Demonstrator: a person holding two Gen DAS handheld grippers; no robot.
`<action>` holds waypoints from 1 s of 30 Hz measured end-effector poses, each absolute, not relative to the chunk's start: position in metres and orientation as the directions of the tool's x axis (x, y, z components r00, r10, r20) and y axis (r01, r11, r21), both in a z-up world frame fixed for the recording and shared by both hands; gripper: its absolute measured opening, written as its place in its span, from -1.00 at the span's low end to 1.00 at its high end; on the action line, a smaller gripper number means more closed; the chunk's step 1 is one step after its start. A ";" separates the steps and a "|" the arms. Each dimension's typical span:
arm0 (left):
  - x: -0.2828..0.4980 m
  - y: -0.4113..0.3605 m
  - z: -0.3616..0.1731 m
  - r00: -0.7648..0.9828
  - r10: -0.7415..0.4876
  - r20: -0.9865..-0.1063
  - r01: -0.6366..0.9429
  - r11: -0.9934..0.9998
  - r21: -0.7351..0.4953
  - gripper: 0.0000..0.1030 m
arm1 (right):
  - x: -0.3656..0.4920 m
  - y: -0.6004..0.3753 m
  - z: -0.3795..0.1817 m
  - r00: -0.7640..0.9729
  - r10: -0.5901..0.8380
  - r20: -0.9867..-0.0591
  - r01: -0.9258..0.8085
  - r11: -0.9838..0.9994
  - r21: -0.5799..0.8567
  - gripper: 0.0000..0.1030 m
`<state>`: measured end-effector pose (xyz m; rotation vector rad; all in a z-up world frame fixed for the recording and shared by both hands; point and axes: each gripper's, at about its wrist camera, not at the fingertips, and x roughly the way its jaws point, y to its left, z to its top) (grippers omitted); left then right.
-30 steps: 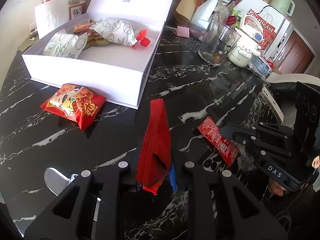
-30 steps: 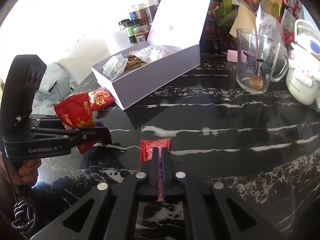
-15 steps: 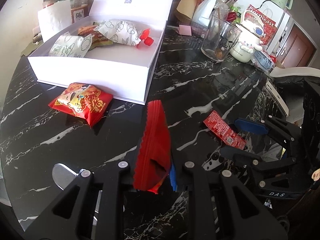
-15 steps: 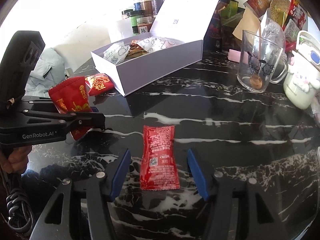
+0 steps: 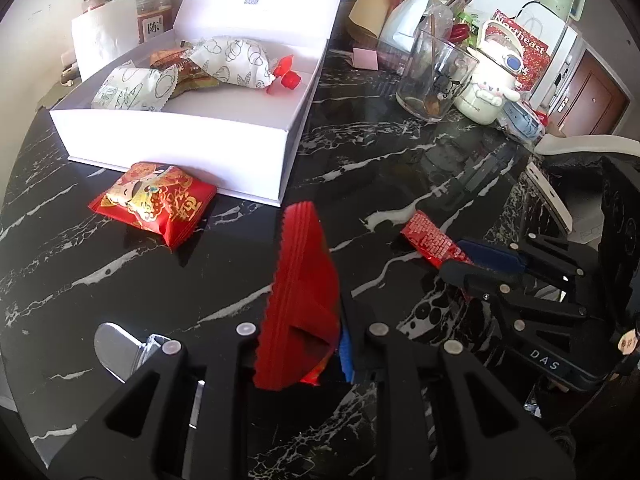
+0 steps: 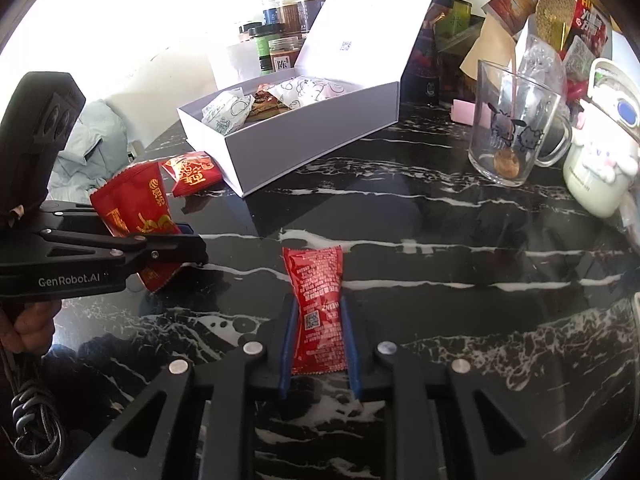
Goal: Organize objects
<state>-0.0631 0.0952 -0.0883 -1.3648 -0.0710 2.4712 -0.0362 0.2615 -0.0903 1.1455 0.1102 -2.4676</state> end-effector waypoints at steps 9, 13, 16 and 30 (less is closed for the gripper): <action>-0.062 0.098 -0.082 -0.500 0.301 -0.812 -0.254 -0.948 -0.195 -0.63 | -0.035 0.257 -0.085 -0.575 -0.343 -0.743 0.412 -0.906 0.100 -1.00; -0.062 0.097 -0.085 -0.498 0.287 -0.818 -0.245 -0.952 -0.185 -0.63 | -0.040 0.263 -0.088 -0.567 -0.353 -0.744 0.362 -0.919 0.160 -0.98; -0.061 0.094 -0.085 -0.491 0.301 -0.818 -0.237 -0.949 -0.207 -0.63 | -0.040 0.261 -0.086 -0.571 -0.322 -0.755 0.333 -0.931 0.145 -0.63; -0.029 0.072 -0.064 -0.560 0.200 -0.804 -0.215 -0.972 -0.092 -0.63 | -0.021 0.225 -0.090 -0.572 -0.301 -0.763 0.371 -0.925 0.086 0.14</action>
